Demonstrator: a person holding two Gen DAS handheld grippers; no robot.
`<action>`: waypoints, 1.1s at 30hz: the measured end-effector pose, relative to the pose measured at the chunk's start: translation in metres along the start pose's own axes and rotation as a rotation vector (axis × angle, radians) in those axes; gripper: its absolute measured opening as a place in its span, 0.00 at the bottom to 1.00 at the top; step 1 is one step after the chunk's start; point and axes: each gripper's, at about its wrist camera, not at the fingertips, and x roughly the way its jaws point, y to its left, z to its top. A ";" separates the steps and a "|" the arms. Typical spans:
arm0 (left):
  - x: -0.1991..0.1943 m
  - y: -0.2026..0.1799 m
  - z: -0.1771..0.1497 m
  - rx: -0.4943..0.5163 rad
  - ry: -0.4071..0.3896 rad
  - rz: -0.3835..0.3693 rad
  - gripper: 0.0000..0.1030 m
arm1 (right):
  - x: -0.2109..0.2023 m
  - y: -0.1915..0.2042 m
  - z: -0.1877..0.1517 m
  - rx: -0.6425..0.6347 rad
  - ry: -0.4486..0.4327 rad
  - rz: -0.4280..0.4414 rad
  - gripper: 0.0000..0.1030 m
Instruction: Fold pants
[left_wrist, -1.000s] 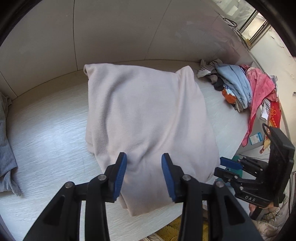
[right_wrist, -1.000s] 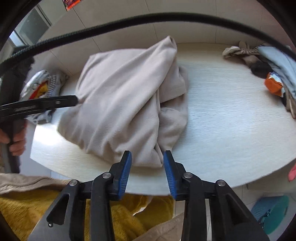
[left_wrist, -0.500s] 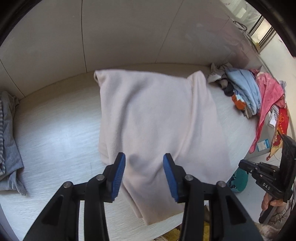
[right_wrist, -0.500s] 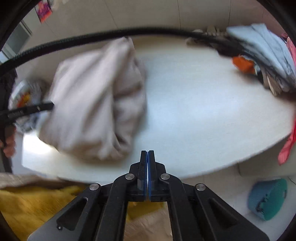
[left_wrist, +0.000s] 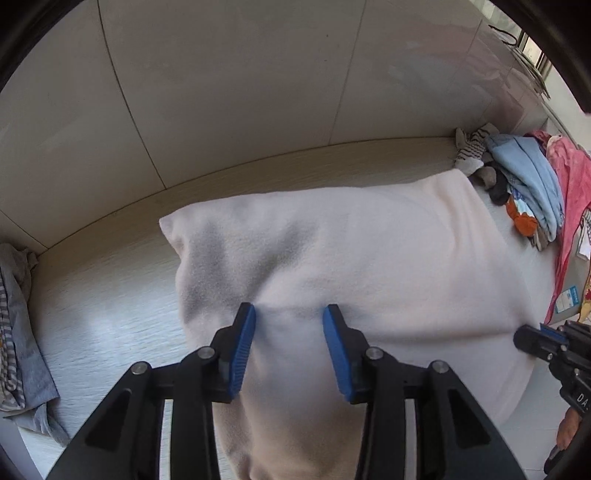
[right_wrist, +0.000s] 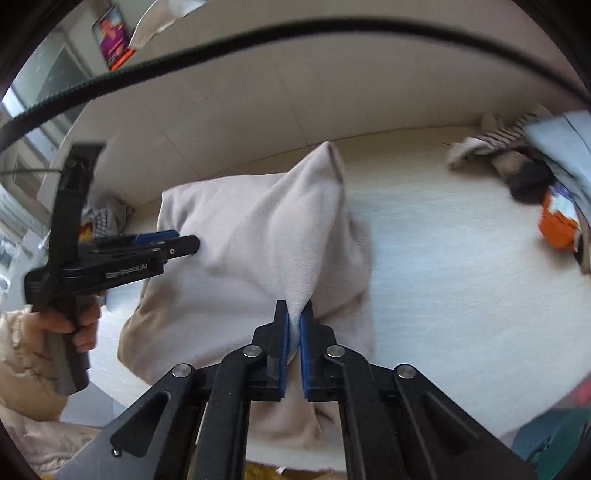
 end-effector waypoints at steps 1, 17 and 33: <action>0.000 0.000 0.000 -0.003 0.000 -0.011 0.41 | 0.004 -0.004 -0.004 0.003 0.023 -0.002 0.05; -0.021 -0.008 0.034 0.032 -0.082 -0.059 0.40 | 0.058 0.008 0.098 -0.013 -0.056 0.012 0.33; -0.060 0.027 -0.010 -0.169 -0.090 -0.112 0.45 | 0.025 0.030 0.060 -0.098 -0.040 0.176 0.20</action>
